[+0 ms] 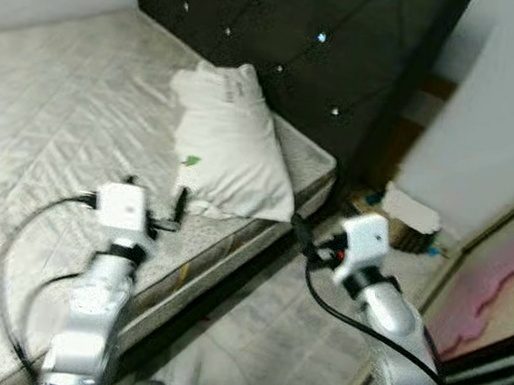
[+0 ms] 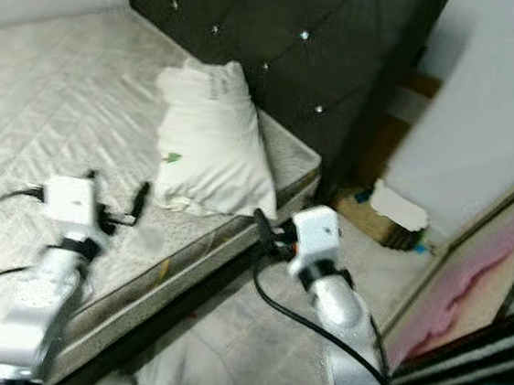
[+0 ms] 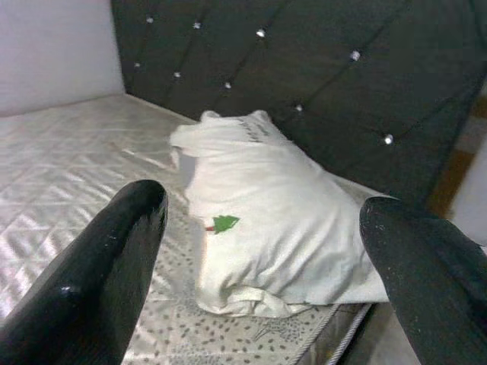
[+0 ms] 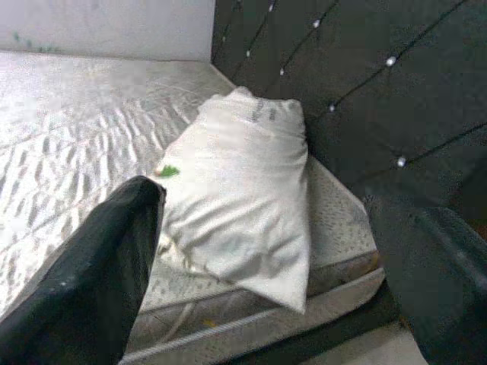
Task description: Clean up the room
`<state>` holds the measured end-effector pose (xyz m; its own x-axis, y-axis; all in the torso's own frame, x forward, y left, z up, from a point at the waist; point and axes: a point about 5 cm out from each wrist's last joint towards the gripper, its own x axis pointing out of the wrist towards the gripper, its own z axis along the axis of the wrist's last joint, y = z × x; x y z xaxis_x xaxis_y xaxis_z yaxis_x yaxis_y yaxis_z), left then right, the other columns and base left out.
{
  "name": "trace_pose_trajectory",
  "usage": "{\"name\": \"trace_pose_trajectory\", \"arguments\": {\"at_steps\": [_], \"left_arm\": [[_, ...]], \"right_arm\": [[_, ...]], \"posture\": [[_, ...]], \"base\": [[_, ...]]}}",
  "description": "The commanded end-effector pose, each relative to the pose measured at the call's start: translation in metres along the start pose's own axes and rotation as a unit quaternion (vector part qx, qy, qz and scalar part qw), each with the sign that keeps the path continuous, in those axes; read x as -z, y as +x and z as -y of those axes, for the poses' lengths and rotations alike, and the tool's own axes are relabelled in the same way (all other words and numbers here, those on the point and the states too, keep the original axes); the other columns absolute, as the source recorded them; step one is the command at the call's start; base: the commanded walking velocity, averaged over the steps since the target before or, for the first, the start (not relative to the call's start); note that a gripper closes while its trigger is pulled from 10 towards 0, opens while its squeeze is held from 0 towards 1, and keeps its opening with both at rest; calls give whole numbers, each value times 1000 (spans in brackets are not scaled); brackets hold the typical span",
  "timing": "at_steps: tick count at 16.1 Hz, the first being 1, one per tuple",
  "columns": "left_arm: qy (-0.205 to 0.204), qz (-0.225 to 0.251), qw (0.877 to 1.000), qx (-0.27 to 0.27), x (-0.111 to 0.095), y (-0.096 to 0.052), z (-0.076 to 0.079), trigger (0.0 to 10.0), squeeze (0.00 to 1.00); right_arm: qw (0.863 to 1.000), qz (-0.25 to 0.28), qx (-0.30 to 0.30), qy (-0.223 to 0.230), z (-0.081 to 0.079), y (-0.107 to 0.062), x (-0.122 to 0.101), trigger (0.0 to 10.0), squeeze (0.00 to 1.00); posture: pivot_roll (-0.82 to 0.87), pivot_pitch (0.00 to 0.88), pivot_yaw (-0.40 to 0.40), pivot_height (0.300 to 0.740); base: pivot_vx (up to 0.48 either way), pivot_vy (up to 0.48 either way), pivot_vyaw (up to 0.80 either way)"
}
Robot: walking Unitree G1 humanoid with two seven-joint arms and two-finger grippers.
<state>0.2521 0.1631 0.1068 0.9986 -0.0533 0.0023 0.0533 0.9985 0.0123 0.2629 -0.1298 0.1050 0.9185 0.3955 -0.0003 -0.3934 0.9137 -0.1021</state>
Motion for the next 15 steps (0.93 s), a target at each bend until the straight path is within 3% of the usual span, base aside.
{"name": "trace_pose_trajectory", "arguments": {"at_steps": [1,6,15], "left_arm": [[-10,14,1000,17,-6,2,12,10000,0],[-13,13,1000,17,-5,2,12,10000,0],[-4,11,1000,-7,-4,5,9,10000,0]], "right_arm": [[1000,-10,14,-5,10,-7,3,10000,0],[1000,-11,15,-5,10,-6,3,10000,0],[1000,-12,17,-6,10,-5,3,10000,0]], "posture": [[27,0,-94,740],[25,0,-93,740],[25,0,-92,740]], "base": [[311,0,0],[295,0,0],[0,0,0]]}}
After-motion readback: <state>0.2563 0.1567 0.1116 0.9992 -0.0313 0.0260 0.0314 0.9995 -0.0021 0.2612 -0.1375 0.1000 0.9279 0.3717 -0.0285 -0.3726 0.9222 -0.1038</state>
